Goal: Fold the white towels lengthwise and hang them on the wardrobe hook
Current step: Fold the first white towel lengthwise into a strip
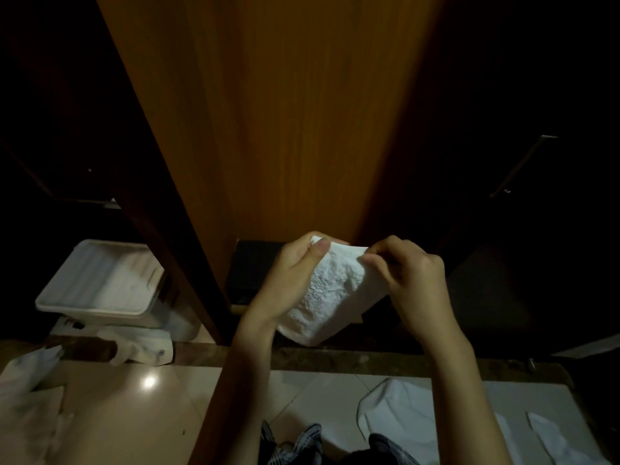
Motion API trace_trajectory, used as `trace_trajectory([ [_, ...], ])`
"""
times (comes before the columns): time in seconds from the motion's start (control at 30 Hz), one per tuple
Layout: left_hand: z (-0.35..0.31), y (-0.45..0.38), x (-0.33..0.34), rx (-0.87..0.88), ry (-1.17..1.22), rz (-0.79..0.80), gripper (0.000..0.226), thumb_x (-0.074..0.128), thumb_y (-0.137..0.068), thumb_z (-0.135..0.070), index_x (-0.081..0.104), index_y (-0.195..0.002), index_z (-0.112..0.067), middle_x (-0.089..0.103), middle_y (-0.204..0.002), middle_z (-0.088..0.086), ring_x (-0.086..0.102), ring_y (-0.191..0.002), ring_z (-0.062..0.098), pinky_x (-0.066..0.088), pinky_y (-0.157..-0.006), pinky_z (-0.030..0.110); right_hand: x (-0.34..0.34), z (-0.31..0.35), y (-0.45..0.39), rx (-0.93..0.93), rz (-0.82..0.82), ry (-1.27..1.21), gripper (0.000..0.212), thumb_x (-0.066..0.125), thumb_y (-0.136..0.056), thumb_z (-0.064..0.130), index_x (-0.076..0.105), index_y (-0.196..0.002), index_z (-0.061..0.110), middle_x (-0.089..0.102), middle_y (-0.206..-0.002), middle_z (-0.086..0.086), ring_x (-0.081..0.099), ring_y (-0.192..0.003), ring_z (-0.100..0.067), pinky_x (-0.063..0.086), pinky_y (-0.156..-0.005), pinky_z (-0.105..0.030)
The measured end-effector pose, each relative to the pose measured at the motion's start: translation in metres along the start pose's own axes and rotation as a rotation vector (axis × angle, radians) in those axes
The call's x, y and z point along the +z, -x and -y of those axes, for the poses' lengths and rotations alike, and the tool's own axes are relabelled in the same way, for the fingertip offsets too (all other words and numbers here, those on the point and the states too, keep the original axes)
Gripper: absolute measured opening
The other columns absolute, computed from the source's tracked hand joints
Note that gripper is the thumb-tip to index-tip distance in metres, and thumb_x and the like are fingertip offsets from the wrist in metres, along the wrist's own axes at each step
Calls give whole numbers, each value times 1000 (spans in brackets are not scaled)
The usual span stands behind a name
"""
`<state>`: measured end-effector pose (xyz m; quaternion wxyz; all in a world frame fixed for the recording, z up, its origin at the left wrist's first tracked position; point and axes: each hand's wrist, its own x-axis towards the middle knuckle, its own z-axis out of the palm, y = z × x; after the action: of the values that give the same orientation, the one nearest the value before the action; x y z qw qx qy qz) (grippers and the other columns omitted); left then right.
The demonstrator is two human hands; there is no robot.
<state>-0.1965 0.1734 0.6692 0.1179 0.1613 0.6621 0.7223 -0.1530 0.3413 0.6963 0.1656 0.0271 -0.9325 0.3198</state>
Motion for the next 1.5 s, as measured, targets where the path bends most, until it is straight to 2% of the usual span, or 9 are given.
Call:
trace_trajectory([
  [0.23, 9, 4, -7, 38, -119, 9, 27, 43, -98, -28, 67, -87, -33, 67, -88, -8, 65, -88, 14, 50, -77, 32, 5, -9, 7, 57, 35, 144, 35, 73, -79, 22, 65, -112, 18, 59, -95, -2, 59, -91, -21, 53, -70, -36],
  [0.33, 10, 7, -8, 56, -138, 12, 25, 44, -94, -38, 67, -87, -35, 67, -86, -11, 65, -85, 10, 49, -73, 24, 3, -13, 9, -63, -6, 443, 22, 74, -76, 30, 73, -91, 14, 57, -87, -8, 50, -89, -29, 40, -65, -35],
  [0.53, 19, 10, -14, 101, -283, -82, 26, 40, -96, -40, 55, -76, -33, 48, -76, 32, 47, -62, 35, 35, -61, 36, 1, -5, 17, -3, 42, 317, 5, 60, -90, 20, 59, -92, 16, 61, -88, -4, 59, -82, -23, 49, -64, -35],
  [0.87, 27, 14, -9, 123, -542, -124, 17, 42, -97, -37, 56, -88, -38, 52, -57, 9, 46, -49, 23, 32, -49, 37, -6, 3, 27, 64, 66, -58, 20, 58, -89, 8, 52, -102, 22, 64, -83, -2, 64, -77, -11, 57, -66, -36],
  [0.97, 31, 14, -15, 91, -626, -119, 19, 39, -98, -39, 58, -97, -33, 44, -47, -2, 40, -40, 9, 30, -45, 24, -6, 5, 29, -9, 138, -45, 28, 57, -87, 3, 55, -101, 27, 65, -88, 4, 63, -79, -5, 53, -66, -18],
  [1.1, 23, 16, -20, -22, -280, -74, 20, 41, -98, -34, 61, -99, -29, 52, -78, 20, 63, -68, 38, 55, -52, 26, -4, 10, 31, -63, 178, -116, 55, 54, -87, 6, 51, -127, 44, 57, -110, 28, 54, -91, 20, 45, -76, -1],
  [1.17, 19, 16, -19, -51, -58, -86, 22, 42, -99, -27, 63, -98, -23, 59, -96, 20, 66, -89, 30, 58, -64, 27, -4, 11, 31, -116, 218, -68, 63, 55, -87, 8, 40, -130, 51, 52, -116, 29, 47, -93, 26, 42, -82, 1],
  [1.3, 15, 16, -19, -46, 82, -79, 25, 42, -99, -23, 63, -98, -10, 68, -110, 8, 67, -102, 15, 57, -80, 29, -3, 11, 31, -185, 273, 75, 53, 60, -87, 6, 51, -120, 46, 64, -105, 5, 60, -92, -5, 55, -78, -30],
  [1.5, 11, 14, -19, -33, 100, 33, 25, 43, -98, -19, 65, -100, -9, 67, -110, 15, 63, -108, 16, 52, -84, 21, 2, 16, 26, -92, 426, 209, 53, 56, -83, 27, 45, -134, 38, 47, -134, 7, 56, -103, -9, 50, -81, -28],
])
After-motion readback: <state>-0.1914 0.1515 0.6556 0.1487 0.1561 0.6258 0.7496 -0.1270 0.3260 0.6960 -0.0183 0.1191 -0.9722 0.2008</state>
